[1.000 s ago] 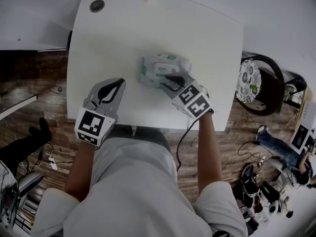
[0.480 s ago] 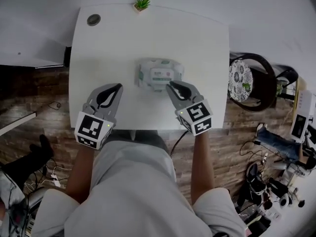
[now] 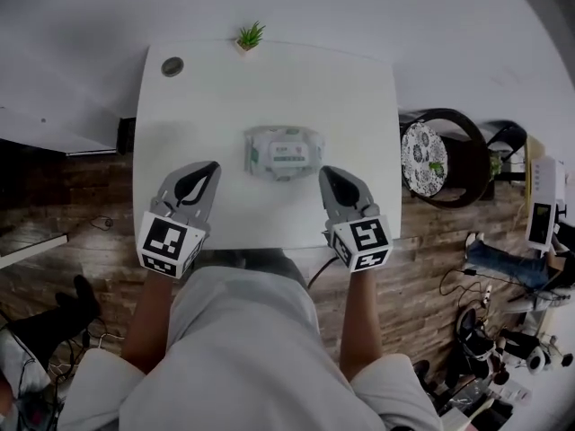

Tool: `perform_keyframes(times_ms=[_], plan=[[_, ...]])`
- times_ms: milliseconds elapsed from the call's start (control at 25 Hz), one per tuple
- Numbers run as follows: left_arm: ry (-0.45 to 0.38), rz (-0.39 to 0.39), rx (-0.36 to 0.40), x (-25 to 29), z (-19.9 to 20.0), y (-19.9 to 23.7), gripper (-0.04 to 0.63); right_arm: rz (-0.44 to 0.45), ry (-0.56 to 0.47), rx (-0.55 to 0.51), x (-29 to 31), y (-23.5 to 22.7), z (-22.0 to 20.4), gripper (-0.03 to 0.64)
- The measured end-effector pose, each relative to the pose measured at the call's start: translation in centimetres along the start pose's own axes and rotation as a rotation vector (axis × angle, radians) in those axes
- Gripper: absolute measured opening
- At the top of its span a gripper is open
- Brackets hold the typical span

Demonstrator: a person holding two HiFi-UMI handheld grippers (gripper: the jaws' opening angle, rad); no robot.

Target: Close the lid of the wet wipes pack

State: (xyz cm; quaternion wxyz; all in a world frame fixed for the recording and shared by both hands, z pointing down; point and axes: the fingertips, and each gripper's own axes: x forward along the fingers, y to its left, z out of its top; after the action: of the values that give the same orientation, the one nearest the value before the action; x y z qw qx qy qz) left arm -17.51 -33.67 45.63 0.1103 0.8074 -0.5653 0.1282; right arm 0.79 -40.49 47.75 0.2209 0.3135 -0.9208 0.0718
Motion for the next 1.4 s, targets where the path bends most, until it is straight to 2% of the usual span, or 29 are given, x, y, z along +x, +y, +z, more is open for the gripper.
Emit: perform_keyframes(times_ms=[200,400,920,1120,1400], plan=[[-0.029,0.032,0.008,-0.8,1.3,-0.4,0.000,-0.047,-0.060,-0.006,-1.9,-0.9,1.5,0.005],[-0.053,0.052,0.026,-1.4,2.7,-1.9,-0.001,-0.110,-0.130,0.032,-4.5,-2.4,2.8,0.005],[-0.128,0.157,0.072,-4.8,6.9,-3.2,-0.001,-0.169,-0.238,0.088,-10.5,-4.8,3.9,0.005],[-0.200,0.196,0.064,-5.8,8.7,-2.8,0.000,-0.200,-0.290,0.095,-12.0,-5.8,4.8,0.005],[-0.242,0.234,0.091,-7.0,9.8,-4.2,-0.001,-0.228,-0.315,0.092,-14.3,-6.7,4.3,0.005]])
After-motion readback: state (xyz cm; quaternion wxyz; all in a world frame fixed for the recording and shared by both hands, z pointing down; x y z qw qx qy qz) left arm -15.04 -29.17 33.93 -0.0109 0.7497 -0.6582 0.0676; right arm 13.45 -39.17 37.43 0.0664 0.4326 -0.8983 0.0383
